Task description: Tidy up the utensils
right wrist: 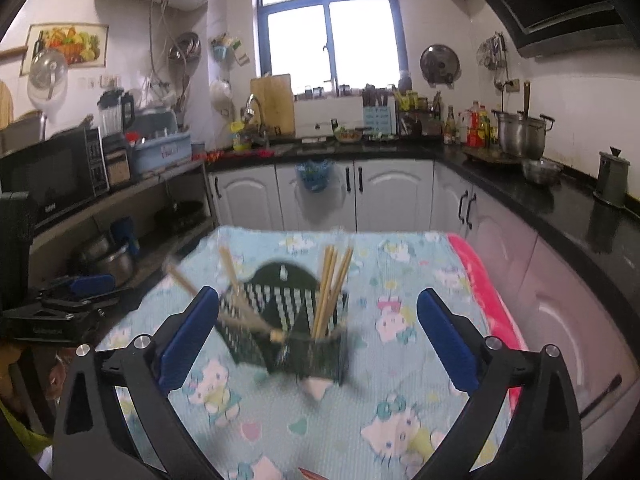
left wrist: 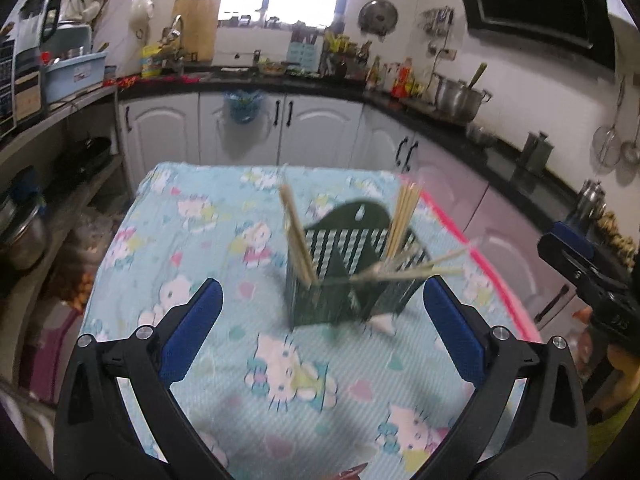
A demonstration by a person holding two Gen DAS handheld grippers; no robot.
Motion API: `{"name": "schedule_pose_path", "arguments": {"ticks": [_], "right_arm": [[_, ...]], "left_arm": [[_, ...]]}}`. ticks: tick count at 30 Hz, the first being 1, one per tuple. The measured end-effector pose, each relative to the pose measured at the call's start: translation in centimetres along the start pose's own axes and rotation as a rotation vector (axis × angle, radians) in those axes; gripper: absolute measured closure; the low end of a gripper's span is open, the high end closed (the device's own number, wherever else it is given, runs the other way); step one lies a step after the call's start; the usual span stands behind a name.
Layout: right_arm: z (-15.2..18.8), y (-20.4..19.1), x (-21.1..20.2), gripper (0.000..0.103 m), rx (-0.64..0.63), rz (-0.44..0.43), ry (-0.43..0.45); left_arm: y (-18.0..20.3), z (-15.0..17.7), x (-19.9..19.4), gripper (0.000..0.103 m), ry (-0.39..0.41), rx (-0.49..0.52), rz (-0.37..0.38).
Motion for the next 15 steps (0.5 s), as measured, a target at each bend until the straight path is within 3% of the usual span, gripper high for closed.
{"name": "schedule_pose_path", "arguments": {"ticks": [6,9,15], "right_arm": [[4.5,-1.1,1.2,0.006,-0.051,0.053,-0.059],[6.6,-1.1,2.0,0.006,-0.037,0.051,-0.084],[10.1,-0.5,2.4,0.006,-0.01,0.114,-0.045]], "left_arm": [[0.0,3.8,1.9,0.01,-0.039,0.001,-0.063],[0.0,5.0,2.3,0.01,-0.016,0.009,-0.101],[0.1,6.7,2.9,0.01,0.024,-0.004,-0.123]]}}
Point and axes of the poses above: each gripper's, at about its wrist camera, not at the fingertips, and x roughly the way its jaws point, y to its right, z to its underside, the point moved 6 cm from there along x, roughly the way its jaws point, and after that the axes turned 13 degrees about -y, right-handed, at the moved point
